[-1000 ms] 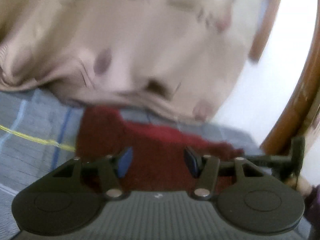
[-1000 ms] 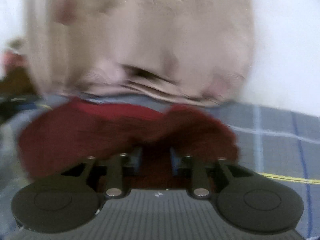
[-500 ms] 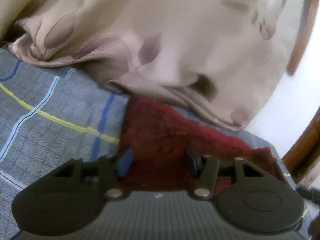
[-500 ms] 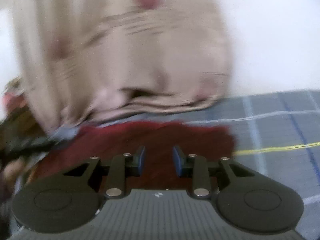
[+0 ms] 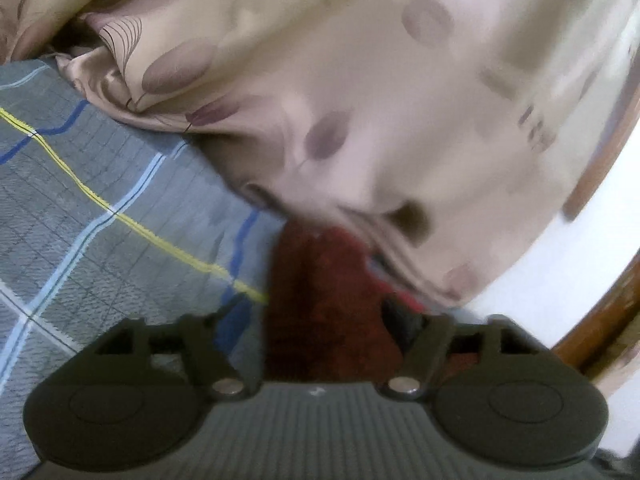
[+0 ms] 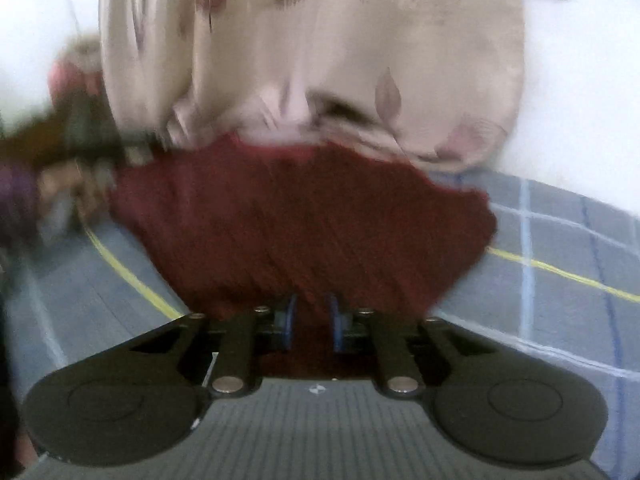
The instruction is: Fold small clothes
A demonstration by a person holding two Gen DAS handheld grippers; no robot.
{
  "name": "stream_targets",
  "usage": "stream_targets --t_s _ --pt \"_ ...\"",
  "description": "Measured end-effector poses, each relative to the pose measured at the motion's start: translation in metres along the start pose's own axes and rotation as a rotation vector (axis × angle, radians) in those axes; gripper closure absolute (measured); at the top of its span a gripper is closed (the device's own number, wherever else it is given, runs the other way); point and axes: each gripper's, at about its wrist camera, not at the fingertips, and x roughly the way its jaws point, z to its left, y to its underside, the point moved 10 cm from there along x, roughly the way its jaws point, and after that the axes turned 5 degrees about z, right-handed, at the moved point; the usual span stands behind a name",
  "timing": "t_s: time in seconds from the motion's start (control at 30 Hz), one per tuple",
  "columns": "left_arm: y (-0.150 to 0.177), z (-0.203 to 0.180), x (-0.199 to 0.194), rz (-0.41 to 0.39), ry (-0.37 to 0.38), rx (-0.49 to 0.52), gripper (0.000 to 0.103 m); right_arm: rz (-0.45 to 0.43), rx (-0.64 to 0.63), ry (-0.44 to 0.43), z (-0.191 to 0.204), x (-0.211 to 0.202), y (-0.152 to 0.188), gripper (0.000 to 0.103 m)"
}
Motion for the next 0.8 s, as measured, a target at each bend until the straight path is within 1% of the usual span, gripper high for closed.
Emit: stream_targets --t_s 0.03,0.07,0.1,0.13,0.17,0.2,0.23,0.3,0.37,0.4,0.47,0.53,0.6,0.63,0.67,0.7,0.73,0.77,0.8 --pt "-0.004 -0.001 -0.002 0.007 0.020 -0.004 0.023 -0.029 0.028 -0.034 0.003 -0.006 -0.007 0.067" --pt "-0.006 -0.001 -0.002 0.031 0.038 0.002 0.021 -0.049 0.045 -0.046 0.008 -0.004 -0.013 0.057" --pt "-0.006 0.000 0.000 0.074 0.054 0.009 0.019 -0.076 0.067 -0.056 0.011 -0.006 -0.018 0.053" --pt "-0.004 0.004 0.007 0.148 0.079 0.006 0.017 -0.094 0.088 -0.073 0.012 -0.007 -0.023 0.046" --pt "-0.001 0.007 0.013 0.209 0.092 -0.006 0.017 -0.110 0.117 -0.093 0.014 -0.005 -0.027 0.043" --pt "0.002 0.010 0.018 0.254 0.109 -0.024 0.017 -0.119 0.142 -0.105 0.014 -0.001 -0.030 0.041" --pt "0.005 0.012 0.025 0.305 0.142 -0.047 0.017 -0.125 0.170 -0.115 0.015 0.003 -0.031 0.041" --pt "0.011 0.013 0.036 0.387 0.194 -0.062 0.017 -0.124 0.204 -0.131 0.015 0.012 -0.028 0.041" --pt "0.019 0.003 0.047 0.472 0.277 -0.039 0.017 -0.113 0.233 -0.125 0.016 0.023 -0.023 0.041" --pt "0.023 -0.002 0.055 0.508 0.293 0.001 0.017 -0.105 0.242 -0.125 0.017 0.025 -0.020 0.041" --pt "0.023 -0.009 0.068 0.526 0.316 0.064 0.017 -0.087 0.255 -0.125 0.019 0.032 -0.015 0.039" --pt "0.016 -0.012 0.085 0.510 0.333 0.072 0.018 -0.078 0.269 -0.125 0.021 0.035 -0.012 0.037" --pt "0.012 -0.016 0.101 0.491 0.318 0.092 0.025 -0.079 0.281 -0.130 0.024 0.036 -0.013 0.035" --pt "0.013 -0.019 0.108 0.486 0.305 0.105 0.033 -0.085 0.284 -0.132 0.026 0.036 -0.014 0.031" --pt "0.015 -0.023 0.112 0.487 0.291 0.120 0.037 -0.098 0.289 -0.133 0.028 0.035 -0.017 0.025" --pt "0.017 -0.025 0.113 0.487 0.277 0.134 0.045 -0.112 0.295 -0.136 0.029 0.033 -0.019 0.023" --pt "0.019 -0.026 0.112 0.484 0.259 0.149 0.050 -0.126 0.299 -0.140 0.032 0.032 -0.022 0.021" --pt "0.020 -0.028 0.111 0.479 0.249 0.146 0.054 -0.135 0.302 -0.145 0.033 0.030 -0.023 0.021" --pt "0.021 -0.031 0.107 0.464 0.238 0.139 0.056 -0.143 0.304 -0.150 0.035 0.029 -0.024 0.021"
